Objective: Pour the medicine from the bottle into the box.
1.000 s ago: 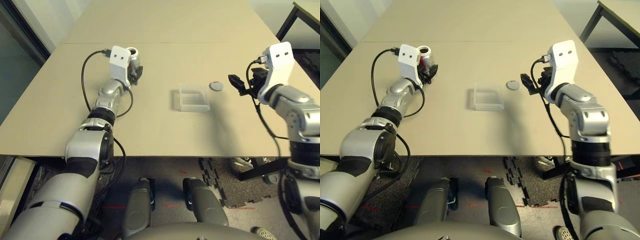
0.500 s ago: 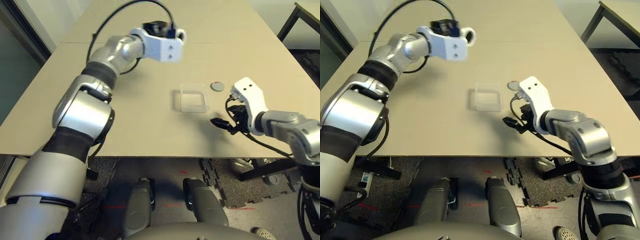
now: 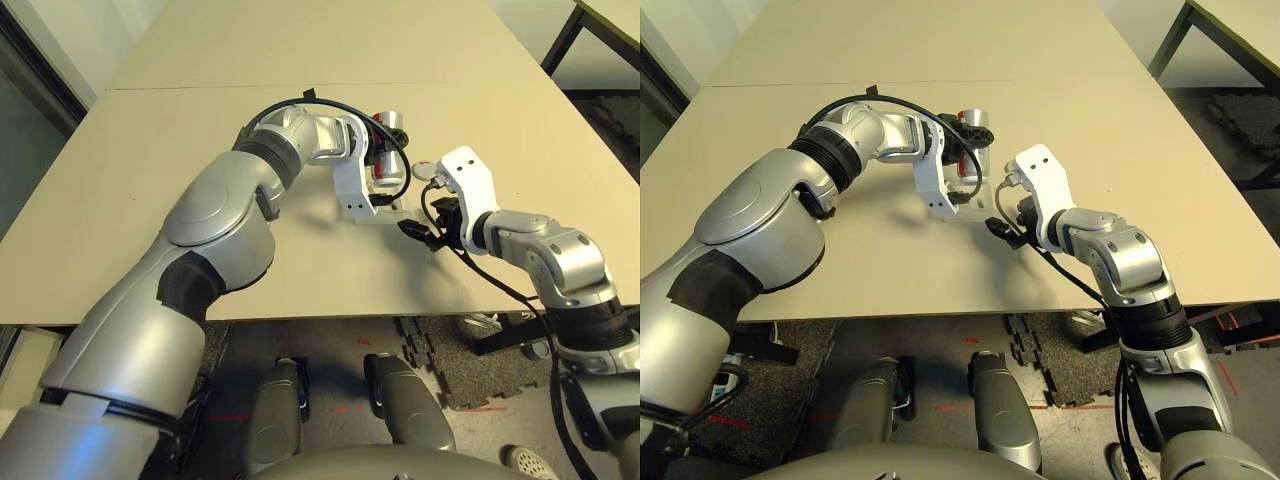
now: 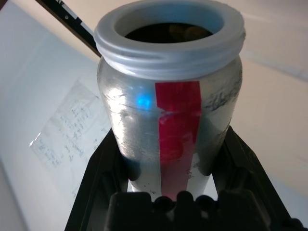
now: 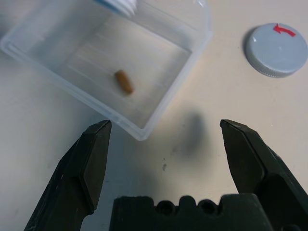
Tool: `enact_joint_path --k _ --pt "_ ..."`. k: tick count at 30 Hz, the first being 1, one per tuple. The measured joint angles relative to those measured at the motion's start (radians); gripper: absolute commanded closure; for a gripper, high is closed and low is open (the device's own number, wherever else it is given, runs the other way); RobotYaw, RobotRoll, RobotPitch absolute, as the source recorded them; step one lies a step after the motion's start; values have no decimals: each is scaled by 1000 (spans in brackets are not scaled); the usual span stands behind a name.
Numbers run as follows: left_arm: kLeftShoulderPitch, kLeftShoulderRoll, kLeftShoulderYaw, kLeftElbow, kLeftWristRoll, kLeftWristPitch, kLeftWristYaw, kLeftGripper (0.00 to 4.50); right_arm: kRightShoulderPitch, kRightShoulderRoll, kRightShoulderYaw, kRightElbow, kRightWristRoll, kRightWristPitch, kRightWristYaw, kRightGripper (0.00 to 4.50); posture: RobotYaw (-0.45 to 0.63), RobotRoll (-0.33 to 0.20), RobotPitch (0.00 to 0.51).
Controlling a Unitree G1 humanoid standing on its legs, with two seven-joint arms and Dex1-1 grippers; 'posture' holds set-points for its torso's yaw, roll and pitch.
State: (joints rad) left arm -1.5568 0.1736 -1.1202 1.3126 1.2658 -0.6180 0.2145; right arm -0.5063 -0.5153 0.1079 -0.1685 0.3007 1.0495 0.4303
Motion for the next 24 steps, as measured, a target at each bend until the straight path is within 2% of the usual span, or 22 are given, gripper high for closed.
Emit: enact_joint_path --k 5,7,10,12,14,16,20,22,24 --pt "1 9 17 1 -17 -9 -10 1998 0 2 0 11 -8 -9 2 0 -245 0 129" --pt "12 13 95 8 -95 -25 -72 1998 -1 2 0 14 -9 -12 9 0 -244 0 129" --pt "23 16 236 23 -236 -32 -191 1998 -5 2 0 14 -9 -15 19 0 -235 0 125" --pt "38 23 372 24 -372 -23 -296 1998 -8 1 0 14 -8 -16 29 0 -228 0 122" --pt "53 26 529 24 -529 28 -418 1998 -10 -2 0 14 -8 -16 40 0 -219 0 120" --pt "64 35 626 17 -628 76 -496 1998 -11 -6 0 14 -8 -16 50 0 -208 0 119" --pt "153 44 890 -8 -887 246 -632 1998 -13 -21 0 12 -3 -12 79 0 -185 0 120" --pt "212 53 986 -17 -984 323 -663 1998 -13 -27 0 9 2 -6 99 0 -177 0 122" --pt "270 64 1043 -40 -1039 371 -672 1998 -12 -30 0 0 15 5 121 0 -167 0 124"
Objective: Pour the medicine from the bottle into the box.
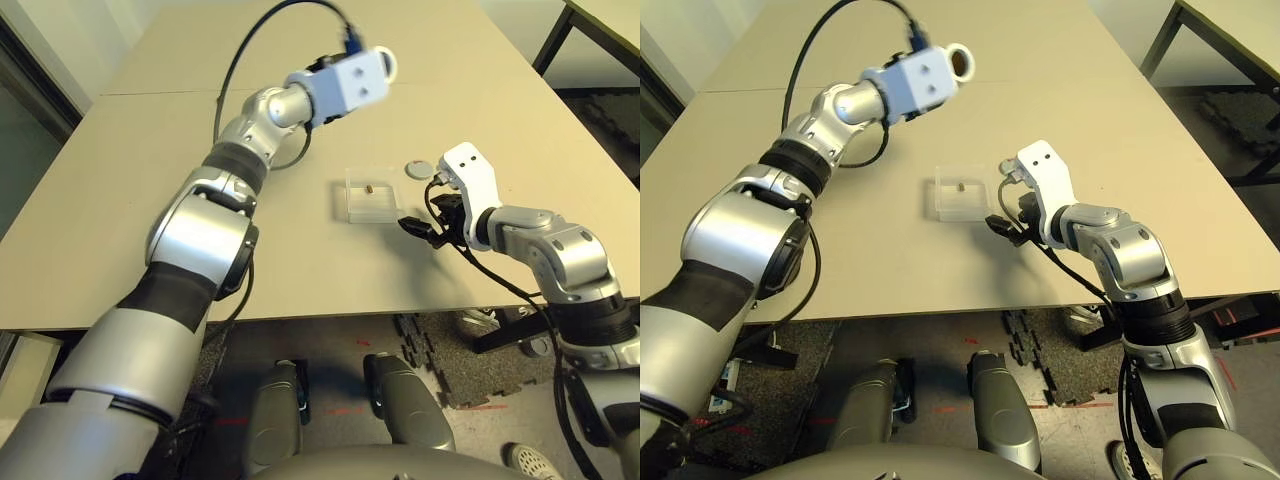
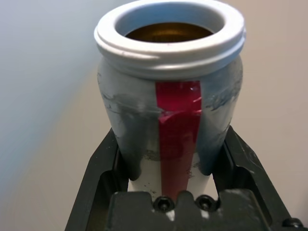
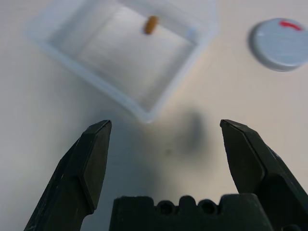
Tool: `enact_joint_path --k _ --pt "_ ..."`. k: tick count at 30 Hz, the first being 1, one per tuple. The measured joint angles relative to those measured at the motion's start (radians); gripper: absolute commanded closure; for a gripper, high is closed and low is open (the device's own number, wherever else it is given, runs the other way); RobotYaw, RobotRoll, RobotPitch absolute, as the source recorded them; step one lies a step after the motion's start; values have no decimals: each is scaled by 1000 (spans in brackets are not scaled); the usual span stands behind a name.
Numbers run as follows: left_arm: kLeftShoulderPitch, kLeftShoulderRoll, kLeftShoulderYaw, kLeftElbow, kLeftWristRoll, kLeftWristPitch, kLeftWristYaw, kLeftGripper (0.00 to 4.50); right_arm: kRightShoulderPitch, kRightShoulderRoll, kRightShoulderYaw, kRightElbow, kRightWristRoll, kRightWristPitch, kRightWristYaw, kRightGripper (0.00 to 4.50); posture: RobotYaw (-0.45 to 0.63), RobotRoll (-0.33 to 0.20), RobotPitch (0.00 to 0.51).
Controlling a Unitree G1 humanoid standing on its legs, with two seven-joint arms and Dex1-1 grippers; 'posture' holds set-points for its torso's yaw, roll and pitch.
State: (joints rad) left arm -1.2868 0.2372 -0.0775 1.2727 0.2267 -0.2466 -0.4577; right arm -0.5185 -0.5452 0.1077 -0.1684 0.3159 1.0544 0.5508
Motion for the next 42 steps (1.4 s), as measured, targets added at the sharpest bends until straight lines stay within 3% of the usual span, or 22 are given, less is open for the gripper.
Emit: enact_joint_path --k 9,18,42 --pt "215 -16 167 -157 -186 122 64 1998 1 -30 -4 -40 38 19 47 0 -150 0 124" --pt "335 -86 239 -212 -274 176 188 1998 -7 -30 -4 -36 43 19 51 0 -151 0 123" --pt "355 -102 233 -169 -286 150 221 1998 -7 -19 -4 -30 42 16 39 0 -166 0 109"
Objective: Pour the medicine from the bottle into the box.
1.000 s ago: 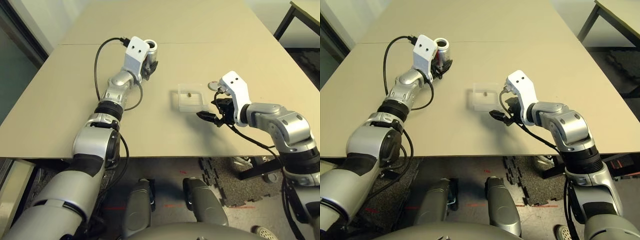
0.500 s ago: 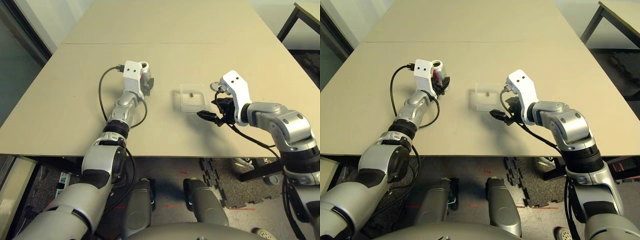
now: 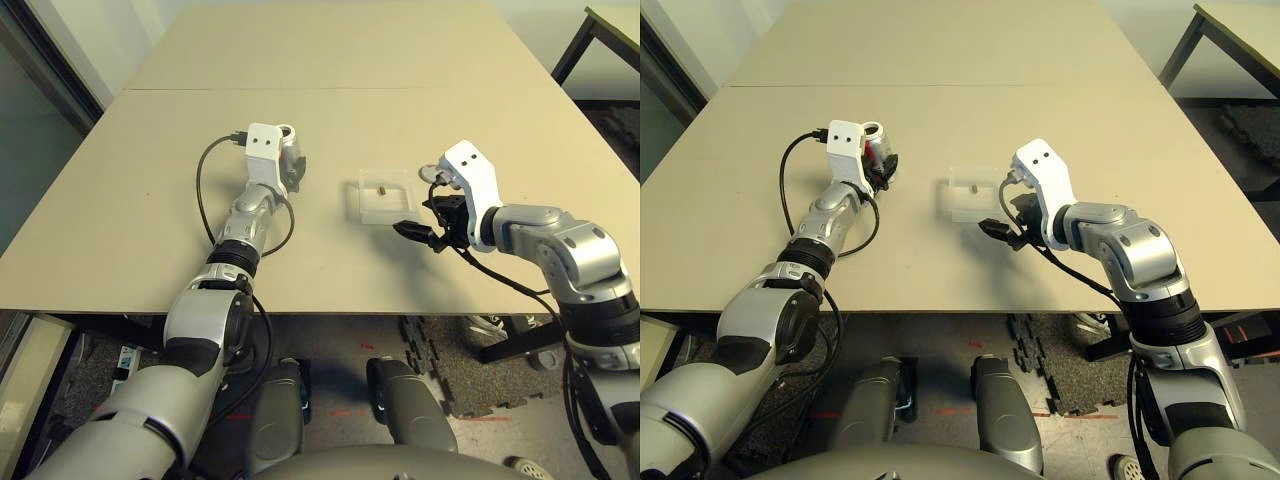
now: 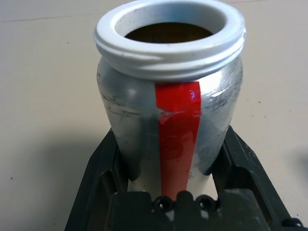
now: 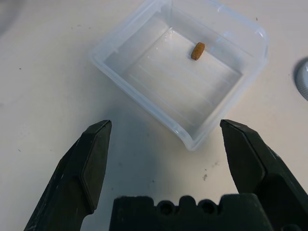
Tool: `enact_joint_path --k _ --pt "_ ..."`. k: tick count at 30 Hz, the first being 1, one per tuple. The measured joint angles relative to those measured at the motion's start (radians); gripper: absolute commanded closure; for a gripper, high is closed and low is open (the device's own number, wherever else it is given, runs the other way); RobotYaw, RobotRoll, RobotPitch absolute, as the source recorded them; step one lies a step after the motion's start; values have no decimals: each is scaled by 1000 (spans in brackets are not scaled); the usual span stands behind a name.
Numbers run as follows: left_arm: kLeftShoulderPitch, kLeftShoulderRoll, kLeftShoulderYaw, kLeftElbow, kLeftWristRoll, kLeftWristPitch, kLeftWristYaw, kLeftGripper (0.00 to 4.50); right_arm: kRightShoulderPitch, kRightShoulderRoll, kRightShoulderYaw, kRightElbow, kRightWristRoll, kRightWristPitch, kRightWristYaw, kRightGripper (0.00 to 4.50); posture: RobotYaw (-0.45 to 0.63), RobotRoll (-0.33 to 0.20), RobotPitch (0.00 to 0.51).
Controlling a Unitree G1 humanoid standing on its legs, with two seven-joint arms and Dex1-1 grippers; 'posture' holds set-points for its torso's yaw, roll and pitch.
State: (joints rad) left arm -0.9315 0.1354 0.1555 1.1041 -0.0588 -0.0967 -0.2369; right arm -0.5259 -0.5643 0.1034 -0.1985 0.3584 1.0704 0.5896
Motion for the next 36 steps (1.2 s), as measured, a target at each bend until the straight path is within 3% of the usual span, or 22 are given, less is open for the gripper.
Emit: enact_joint_path --k 1,2,6,24,29,36 --pt "0 0 -3 3 3 -6 -2 1998 0 0 0 0 0 0 0 0 -165 0 108" --pt "0 2 -10 7 5 -12 -6 1270 0 0 0 0 0 -1 0 0 -165 0 108" --pt "1 2 -22 16 14 -20 -15 39 0 1 0 1 0 -5 -1 0 -166 0 107" --pt "14 5 -30 4 17 -43 -46 39 6 0 -22 -11 10 -6 -8 0 -147 0 127" --pt "89 18 -31 -122 8 -12 -78 39 25 -17 -88 -84 61 53 -2 0 -122 0 141" --pt "286 48 -22 -465 -24 149 -84 39 44 -50 -161 -142 130 110 13 0 -89 0 145"
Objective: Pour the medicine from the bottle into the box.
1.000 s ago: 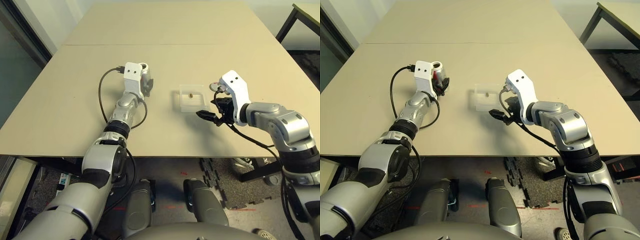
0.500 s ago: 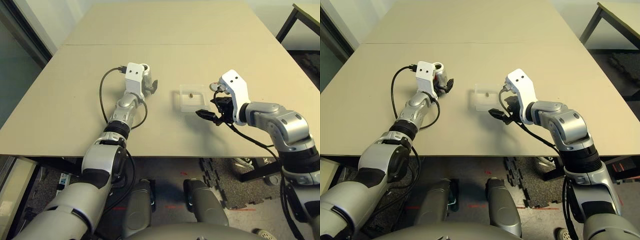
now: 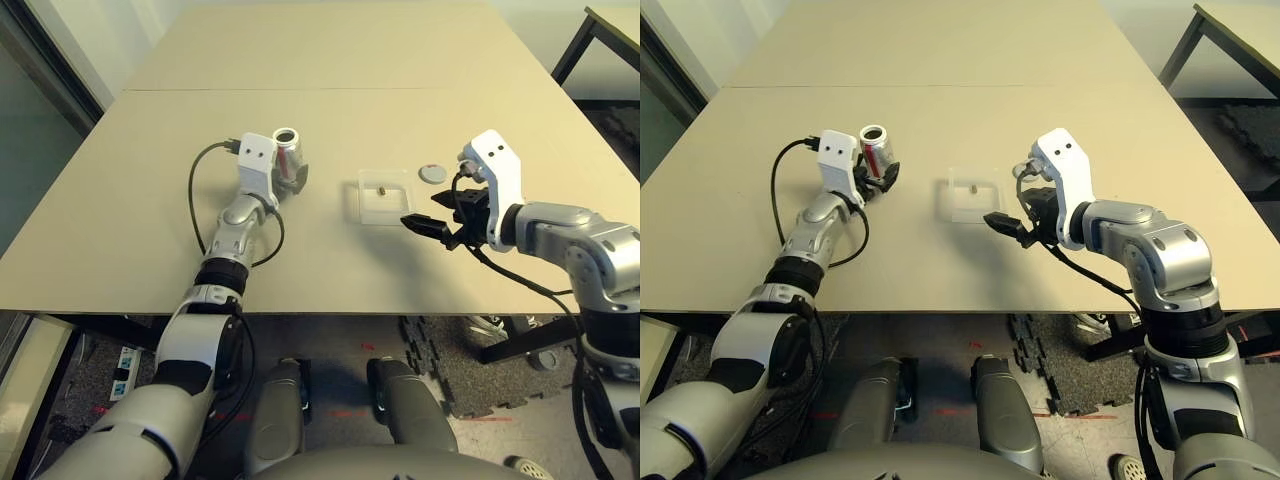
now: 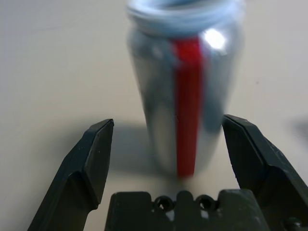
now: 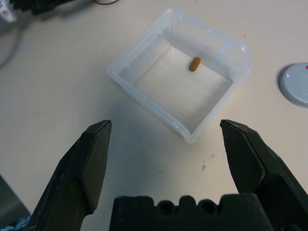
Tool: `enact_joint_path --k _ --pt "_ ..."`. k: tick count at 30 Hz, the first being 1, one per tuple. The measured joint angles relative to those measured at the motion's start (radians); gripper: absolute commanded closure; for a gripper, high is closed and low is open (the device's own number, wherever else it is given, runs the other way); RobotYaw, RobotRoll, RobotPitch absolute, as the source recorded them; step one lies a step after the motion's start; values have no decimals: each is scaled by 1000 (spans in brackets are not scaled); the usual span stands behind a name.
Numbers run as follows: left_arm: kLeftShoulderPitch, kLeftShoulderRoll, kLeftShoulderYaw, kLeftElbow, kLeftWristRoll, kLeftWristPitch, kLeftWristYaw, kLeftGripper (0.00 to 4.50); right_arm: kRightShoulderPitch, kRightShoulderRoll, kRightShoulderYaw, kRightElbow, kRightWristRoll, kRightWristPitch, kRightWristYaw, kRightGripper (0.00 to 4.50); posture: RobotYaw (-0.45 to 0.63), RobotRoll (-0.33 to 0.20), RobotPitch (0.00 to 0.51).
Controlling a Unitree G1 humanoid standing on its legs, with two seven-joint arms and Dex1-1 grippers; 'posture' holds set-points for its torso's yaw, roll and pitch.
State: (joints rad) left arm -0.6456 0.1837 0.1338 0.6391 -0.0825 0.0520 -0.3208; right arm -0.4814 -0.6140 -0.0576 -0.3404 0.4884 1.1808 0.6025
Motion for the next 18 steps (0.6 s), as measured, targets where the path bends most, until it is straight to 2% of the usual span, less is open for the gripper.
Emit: enact_joint_path --k 7,10,15,18 --pt "221 15 -3 -476 -56 261 1 39 75 -14 -152 -53 80 46 -7 0 -67 0 152" --pt "285 23 -4 -608 -84 352 0 39 120 -19 -203 -61 91 58 -24 0 -65 0 152" --pt "317 70 23 -704 -120 433 -1 39 146 31 -273 -59 78 40 -120 0 -61 0 159" --pt "296 135 77 -680 -139 430 -5 39 129 133 -318 -10 20 -51 -253 0 -68 0 163"
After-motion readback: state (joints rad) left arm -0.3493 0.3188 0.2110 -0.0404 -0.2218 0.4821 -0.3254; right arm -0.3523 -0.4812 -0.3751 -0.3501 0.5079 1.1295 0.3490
